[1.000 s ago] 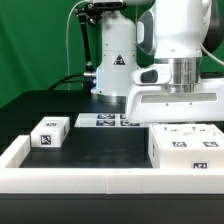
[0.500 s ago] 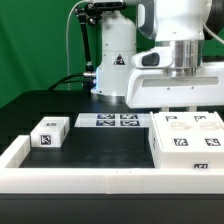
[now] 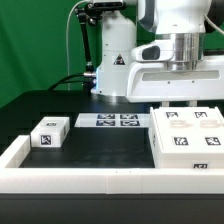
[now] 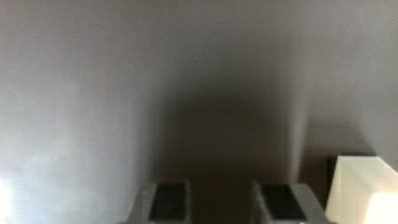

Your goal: Assemble cabinet

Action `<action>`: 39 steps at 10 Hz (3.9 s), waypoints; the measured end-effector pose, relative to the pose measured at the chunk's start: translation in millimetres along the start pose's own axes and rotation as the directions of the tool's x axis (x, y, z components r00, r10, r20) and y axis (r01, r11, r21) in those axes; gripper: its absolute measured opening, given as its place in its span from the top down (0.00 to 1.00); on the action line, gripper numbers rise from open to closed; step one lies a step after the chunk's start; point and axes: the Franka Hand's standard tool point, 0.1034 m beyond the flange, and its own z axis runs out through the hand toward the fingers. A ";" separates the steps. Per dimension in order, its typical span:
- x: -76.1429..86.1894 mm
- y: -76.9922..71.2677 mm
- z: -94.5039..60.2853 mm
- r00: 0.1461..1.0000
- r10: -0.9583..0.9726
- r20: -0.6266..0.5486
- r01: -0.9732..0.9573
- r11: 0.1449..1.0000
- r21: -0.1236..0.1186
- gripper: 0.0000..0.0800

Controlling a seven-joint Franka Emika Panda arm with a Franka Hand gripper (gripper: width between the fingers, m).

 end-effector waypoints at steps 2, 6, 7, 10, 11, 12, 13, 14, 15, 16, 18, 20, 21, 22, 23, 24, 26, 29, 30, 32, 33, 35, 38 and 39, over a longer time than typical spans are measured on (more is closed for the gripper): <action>1.3 -0.8 -6.8 1.000 -0.001 0.003 0.001 1.000 0.001 0.79; 11.4 -1.6 -42.6 0.999 -0.007 0.038 0.007 1.000 0.002 0.79; 9.1 -2.0 -38.6 0.999 -0.008 0.039 0.008 1.000 0.001 0.79; 9.0 -2.0 -39.4 0.999 -0.008 0.044 0.008 1.000 0.001 0.79; 12.5 -2.3 -49.7 0.998 -0.007 0.063 0.007 1.000 0.001 0.80; 20.1 -2.8 -57.2 0.998 -0.007 0.063 0.006 1.000 0.001 0.80; 27.0 -3.8 -66.1 0.996 -0.006 0.090 0.006 1.000 0.000 0.81; 32.3 -4.9 -72.5 0.995 -0.008 0.097 0.008 1.000 0.001 0.83; 31.5 -4.7 -71.1 0.995 -0.007 0.097 0.007 1.000 0.000 0.83; 31.3 -4.8 -70.8 0.995 -0.008 0.098 0.008 1.000 0.000 0.84; 34.7 -0.9 -70.9 0.995 -0.022 0.097 0.022 1.000 0.001 0.85; 46.3 0.9 -81.5 0.992 -0.041 0.117 0.041 0.999 0.002 0.86; 51.0 0.8 -85.3 0.991 -0.050 0.127 0.050 0.999 0.003 0.86; 49.0 0.8 -83.9 0.990 -0.050 0.129 0.050 0.999 0.003 0.86; 48.0 0.9 -83.2 0.990 -0.050 0.132 0.050 0.999 0.003 0.87; 48.0 0.8 -83.2 0.990 -0.050 0.132 0.050 0.999 0.003 0.88; 46.0 2.1 -82.4 0.989 -0.053 0.135 0.053 0.999 0.003 0.90; 75.7 3.9 -92.4 0.984 -0.096 0.153 0.096 0.995 0.010 0.94; 73.6 4.2 -91.6 0.983 -0.096 0.157 0.095 0.995 0.010 0.95; 73.3 4.2 -91.1 0.983 -0.096 0.158 0.095 0.995 0.010 0.96; 73.3 4.2 -91.0 0.983 -0.096 0.158 0.095 0.995 0.010 0.98; 72.2 4.5 -90.3 0.983 -0.096 0.158 0.095 0.995 0.010 0.99; 68.3 6.6 -95.6 0.981 -0.096 0.166 0.096 0.995 0.010 1.00; 69.5 5.4 -96.8 0.981 -0.097 0.169 0.097 0.995 0.011 1.00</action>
Offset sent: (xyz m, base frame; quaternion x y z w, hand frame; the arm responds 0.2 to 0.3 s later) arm -0.0003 0.0017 0.0391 -0.0008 -0.0436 0.0068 0.9990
